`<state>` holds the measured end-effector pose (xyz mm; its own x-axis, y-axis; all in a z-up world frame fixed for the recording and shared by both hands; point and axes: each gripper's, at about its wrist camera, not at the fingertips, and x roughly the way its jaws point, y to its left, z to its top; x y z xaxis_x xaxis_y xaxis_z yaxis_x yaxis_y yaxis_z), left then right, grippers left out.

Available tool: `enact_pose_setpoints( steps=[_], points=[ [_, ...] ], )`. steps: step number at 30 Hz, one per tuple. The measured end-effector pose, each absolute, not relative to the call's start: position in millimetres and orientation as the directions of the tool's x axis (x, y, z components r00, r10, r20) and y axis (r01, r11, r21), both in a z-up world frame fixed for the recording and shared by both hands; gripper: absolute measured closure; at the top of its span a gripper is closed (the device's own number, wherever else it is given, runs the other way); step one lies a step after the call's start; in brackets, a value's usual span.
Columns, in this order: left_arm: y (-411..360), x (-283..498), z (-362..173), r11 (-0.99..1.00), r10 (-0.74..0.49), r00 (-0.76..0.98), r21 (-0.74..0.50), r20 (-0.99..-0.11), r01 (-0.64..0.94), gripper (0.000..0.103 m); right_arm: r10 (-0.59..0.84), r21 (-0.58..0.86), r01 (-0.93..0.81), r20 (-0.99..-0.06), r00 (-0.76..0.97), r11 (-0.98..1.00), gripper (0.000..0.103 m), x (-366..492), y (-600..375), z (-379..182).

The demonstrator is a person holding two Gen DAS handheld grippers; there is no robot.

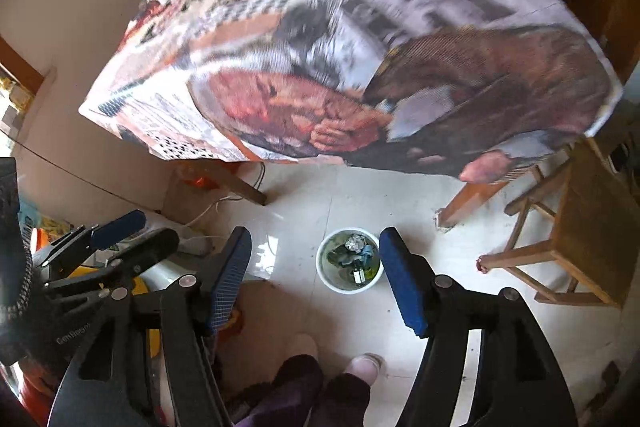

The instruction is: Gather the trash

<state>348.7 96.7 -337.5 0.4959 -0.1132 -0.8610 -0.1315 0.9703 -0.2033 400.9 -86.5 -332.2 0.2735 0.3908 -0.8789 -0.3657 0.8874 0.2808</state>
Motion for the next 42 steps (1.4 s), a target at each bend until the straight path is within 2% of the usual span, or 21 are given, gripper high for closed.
enact_pose_setpoints(
  steps=[11,21,25,29,31,33,36,38,42],
  points=[
    [64.5,292.2,-183.9,0.982,-0.109,0.677,-0.183,-0.728,-0.039,0.04,0.387,0.234,-0.349,-0.789,0.476,0.907,0.04,341.8,-125.8,-189.3],
    [60.6,199.9,-68.6,0.991,-0.111,0.824,-0.129,-0.555,0.047,0.038,0.411,0.238,-0.337,-0.581,0.702,0.911,0.04,244.3,-138.4,-71.0],
    [63.3,146.7,-34.5,0.993,-0.086,0.874,-0.108,-0.478,0.039,0.029,0.406,0.209,-0.349,-0.511,0.758,0.913,0.04,202.4,-135.5,-42.7],
    [67.0,104.2,-14.8,0.994,-0.074,0.903,-0.106,-0.423,0.032,0.003,0.401,0.164,-0.368,-0.471,0.786,0.915,0.04,167.6,-127.1,-28.4],
    [68.8,81.1,-6.1,0.995,-0.06,0.917,-0.1,-0.394,0.022,0.002,0.402,0.145,-0.379,-0.463,0.79,0.914,0.037,153.9,-123.9,-25.9],
    [69.9,66.0,-1.8,0.995,-0.062,0.921,-0.1,-0.385,0.025,0.001,0.396,0.128,-0.382,-0.454,0.798,0.915,0.022,140.2,-121.6,-23.4],
    [71.3,48.7,0.2,0.995,-0.06,0.925,-0.101,-0.376,0.024,0.001,0.39,0.121,-0.377,-0.439,0.809,0.918,0.007,124.9,-121.5,-20.8],
    [72.3,41.1,-0.3,0.995,-0.057,0.926,-0.101,-0.374,0.021,0.001,0.388,0.124,-0.372,-0.433,0.813,0.92,0.002,117.0,-121.1,-19.2],
    [72.6,30.2,-1.1,0.995,-0.051,0.925,-0.1,-0.376,0.014,0.001,0.385,0.11,-0.376,-0.435,0.814,0.92,0.002,109.1,-118.7,-18.1]
  ],
)
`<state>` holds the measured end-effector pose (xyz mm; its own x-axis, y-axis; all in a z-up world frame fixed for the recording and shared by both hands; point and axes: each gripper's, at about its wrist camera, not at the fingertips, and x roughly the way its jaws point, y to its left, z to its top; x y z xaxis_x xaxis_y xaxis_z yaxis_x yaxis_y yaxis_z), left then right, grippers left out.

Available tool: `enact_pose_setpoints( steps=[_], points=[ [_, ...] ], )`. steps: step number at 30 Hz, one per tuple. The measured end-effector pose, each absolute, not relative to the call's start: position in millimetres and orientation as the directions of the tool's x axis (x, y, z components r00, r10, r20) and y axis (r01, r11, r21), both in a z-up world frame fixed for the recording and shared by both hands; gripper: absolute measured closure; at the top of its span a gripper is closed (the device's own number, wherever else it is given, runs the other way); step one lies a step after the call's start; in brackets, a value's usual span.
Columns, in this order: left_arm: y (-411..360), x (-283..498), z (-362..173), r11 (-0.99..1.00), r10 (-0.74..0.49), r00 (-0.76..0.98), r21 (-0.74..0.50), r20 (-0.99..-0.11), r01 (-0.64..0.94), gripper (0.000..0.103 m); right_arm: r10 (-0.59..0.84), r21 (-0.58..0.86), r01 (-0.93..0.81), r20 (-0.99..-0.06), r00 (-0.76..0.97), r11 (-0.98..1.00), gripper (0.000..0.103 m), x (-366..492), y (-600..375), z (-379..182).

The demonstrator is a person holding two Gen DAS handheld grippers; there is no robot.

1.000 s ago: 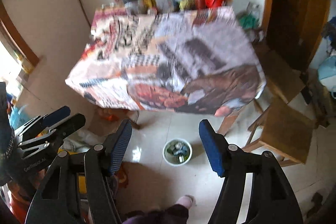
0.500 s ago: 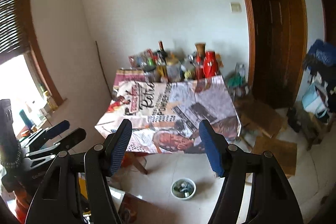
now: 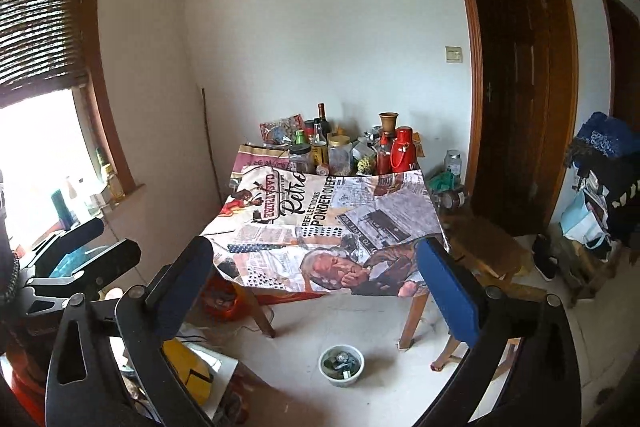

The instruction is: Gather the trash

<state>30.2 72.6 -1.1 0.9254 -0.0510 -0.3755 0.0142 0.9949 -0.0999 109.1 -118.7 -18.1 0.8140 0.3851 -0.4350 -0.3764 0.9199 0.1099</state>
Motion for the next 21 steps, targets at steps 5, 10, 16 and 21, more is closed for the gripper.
enact_pose_setpoints(
  steps=[5,10,16,21],
  points=[
    [71.2,20.0,0.8,0.996,-0.045,0.929,-0.089,-0.367,0.013,0.001,0.377,0.079,-0.384,-0.44,0.815,0.92,0.002,98.0,-114.2,-18.1],
    [67.5,14.8,-0.1,0.997,-0.042,0.93,-0.077,-0.364,0.014,0.001,0.371,0.075,-0.378,-0.438,0.819,0.923,0.002,90.3,-114.1,-18.8],
    [65.4,12.3,-1.6,0.997,-0.038,0.932,-0.074,-0.36,0.012,0.001,0.361,0.066,-0.372,-0.444,0.82,0.926,0.002,86.4,-116.1,-20.3],
    [65.6,14.8,-1.8,0.997,-0.041,0.931,-0.077,-0.362,0.014,0.001,0.358,0.071,-0.367,-0.448,0.819,0.928,0.002,85.9,-118.5,-19.9]
  ],
)
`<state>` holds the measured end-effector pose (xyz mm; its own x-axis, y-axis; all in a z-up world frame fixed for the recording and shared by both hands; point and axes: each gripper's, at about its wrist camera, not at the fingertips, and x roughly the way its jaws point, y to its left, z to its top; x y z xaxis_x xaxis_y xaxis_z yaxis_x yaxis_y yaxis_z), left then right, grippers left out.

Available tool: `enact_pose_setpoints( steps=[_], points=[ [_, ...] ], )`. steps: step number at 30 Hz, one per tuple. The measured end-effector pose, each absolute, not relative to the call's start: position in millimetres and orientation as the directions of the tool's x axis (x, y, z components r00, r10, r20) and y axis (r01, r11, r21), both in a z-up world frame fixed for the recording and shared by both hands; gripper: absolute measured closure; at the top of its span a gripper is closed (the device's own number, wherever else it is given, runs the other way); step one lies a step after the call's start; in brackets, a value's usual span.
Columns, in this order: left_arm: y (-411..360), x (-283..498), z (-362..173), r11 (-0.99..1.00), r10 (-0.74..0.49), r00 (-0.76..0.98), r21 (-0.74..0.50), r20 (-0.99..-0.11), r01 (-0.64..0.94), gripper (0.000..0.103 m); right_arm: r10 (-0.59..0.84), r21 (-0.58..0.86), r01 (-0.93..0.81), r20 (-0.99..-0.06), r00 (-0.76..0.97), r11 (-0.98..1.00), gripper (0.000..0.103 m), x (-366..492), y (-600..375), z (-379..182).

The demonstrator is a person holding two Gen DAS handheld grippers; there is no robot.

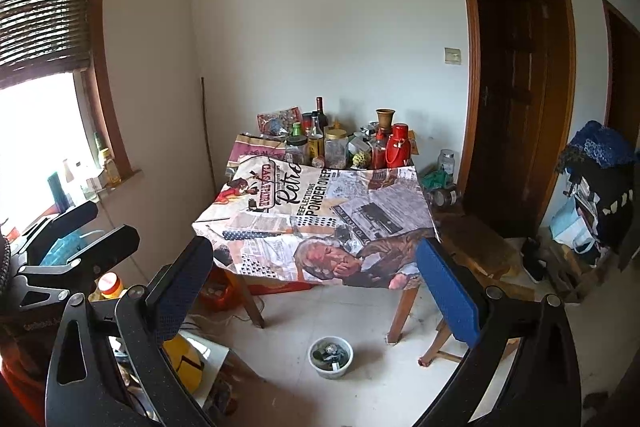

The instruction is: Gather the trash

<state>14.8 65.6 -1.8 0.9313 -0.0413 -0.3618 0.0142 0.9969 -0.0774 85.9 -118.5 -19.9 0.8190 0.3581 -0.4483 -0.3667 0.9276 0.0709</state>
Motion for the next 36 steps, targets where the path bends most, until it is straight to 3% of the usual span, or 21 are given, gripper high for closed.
enact_pose_setpoints(
  steps=[36],
  points=[
    [60.1,18.7,-0.8,0.996,-0.059,0.93,-0.079,-0.363,0.032,0.001,0.347,0.055,-0.363,-0.456,0.819,0.93,0.002,88.6,-122.5,-18.1]
  ],
)
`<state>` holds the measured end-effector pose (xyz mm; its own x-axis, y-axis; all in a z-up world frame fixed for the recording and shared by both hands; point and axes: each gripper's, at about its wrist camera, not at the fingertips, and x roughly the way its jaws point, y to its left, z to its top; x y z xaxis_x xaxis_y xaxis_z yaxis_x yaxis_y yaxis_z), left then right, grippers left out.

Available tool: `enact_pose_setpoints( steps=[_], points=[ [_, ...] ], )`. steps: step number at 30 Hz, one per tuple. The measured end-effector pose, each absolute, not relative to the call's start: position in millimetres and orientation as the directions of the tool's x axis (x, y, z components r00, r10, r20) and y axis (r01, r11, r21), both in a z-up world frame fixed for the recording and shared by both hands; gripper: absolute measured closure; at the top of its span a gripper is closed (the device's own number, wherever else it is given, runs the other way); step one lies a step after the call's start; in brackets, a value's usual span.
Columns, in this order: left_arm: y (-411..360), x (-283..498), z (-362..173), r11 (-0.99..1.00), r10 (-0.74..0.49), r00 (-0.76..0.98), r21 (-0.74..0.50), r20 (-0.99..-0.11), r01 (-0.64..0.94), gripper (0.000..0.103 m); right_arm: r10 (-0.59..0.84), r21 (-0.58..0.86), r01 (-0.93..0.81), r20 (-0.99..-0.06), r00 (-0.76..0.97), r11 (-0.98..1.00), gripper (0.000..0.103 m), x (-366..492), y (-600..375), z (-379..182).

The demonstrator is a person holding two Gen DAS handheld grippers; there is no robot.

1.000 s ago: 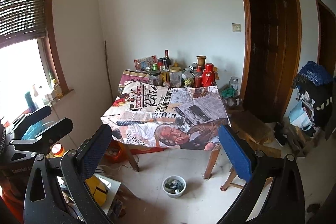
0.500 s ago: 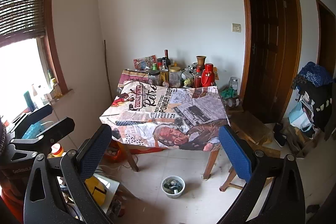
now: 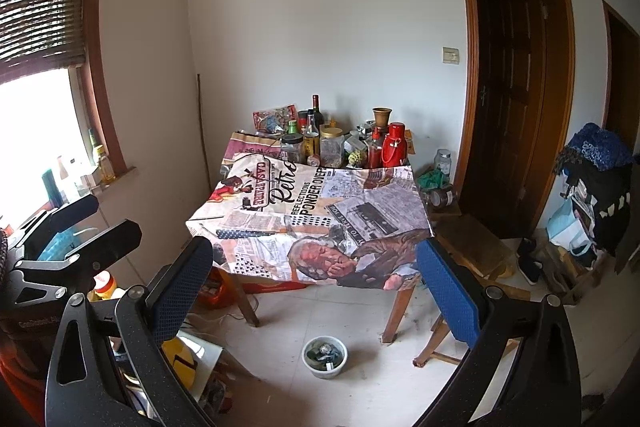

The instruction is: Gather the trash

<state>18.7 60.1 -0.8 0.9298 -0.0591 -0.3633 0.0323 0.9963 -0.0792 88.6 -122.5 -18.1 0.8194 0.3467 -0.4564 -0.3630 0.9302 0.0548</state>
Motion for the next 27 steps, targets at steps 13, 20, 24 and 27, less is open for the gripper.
enact_pose_setpoints(
  steps=[13,20,24,27],
  points=[
    [62.7,26.0,1.3,0.995,-0.074,0.921,-0.097,-0.381,0.04,0.001,0.346,0.046,-0.367,-0.456,0.82,0.929,0.002,92.2,-122.7,-16.7],
    [63.3,37.8,-2.1,0.994,-0.077,0.917,-0.1,-0.39,0.041,0.001,0.348,0.051,-0.367,-0.461,0.817,0.929,0.002,102.9,-122.4,-16.0],
    [65.1,45.7,-4.6,0.994,-0.073,0.918,-0.1,-0.39,0.037,0.001,0.351,0.052,-0.372,-0.47,0.81,0.927,0.002,116.7,-122.2,-17.4],
    [66.7,57.9,-7.6,0.994,-0.078,0.912,-0.106,-0.402,0.038,0.001,0.353,0.052,-0.375,-0.477,0.805,0.926,0.002,128.0,-120.3,-20.0]
  ],
)
